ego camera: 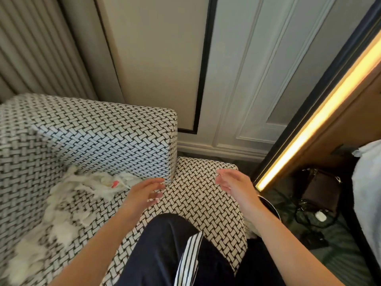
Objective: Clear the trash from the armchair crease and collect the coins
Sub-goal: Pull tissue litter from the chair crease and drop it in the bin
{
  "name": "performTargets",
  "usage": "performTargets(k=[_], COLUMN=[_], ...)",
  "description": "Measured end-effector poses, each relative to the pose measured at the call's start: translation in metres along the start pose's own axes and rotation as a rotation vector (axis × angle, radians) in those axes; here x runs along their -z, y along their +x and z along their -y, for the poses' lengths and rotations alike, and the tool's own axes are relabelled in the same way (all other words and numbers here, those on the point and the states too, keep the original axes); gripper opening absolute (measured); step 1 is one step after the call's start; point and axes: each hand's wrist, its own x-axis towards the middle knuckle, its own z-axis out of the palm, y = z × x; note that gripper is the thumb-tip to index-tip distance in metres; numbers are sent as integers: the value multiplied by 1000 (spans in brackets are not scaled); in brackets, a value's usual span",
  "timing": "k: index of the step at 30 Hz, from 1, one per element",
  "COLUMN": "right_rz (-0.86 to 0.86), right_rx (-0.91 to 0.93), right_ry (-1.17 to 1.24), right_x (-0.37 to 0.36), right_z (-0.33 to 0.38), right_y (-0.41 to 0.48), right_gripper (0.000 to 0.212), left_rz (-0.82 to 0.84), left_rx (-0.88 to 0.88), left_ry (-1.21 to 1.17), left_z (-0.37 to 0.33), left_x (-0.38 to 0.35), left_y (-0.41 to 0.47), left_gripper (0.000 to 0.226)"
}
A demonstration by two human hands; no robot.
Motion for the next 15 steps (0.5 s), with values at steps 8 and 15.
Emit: performTargets(k=[8,15], right_rz=[355,550], right_rx=[121,156], right_ry=[-174,-329], right_x=[-141,-252], right_z=[18,-7], right_y=[-31,-46], right_gripper=[16,15], left_rz=[-206,-424], left_rx=[-54,-24], left_ry=[-134,-184], left_z=[30,64], left_x=[120,212], left_y=[-45,-82], left_gripper=[21,20])
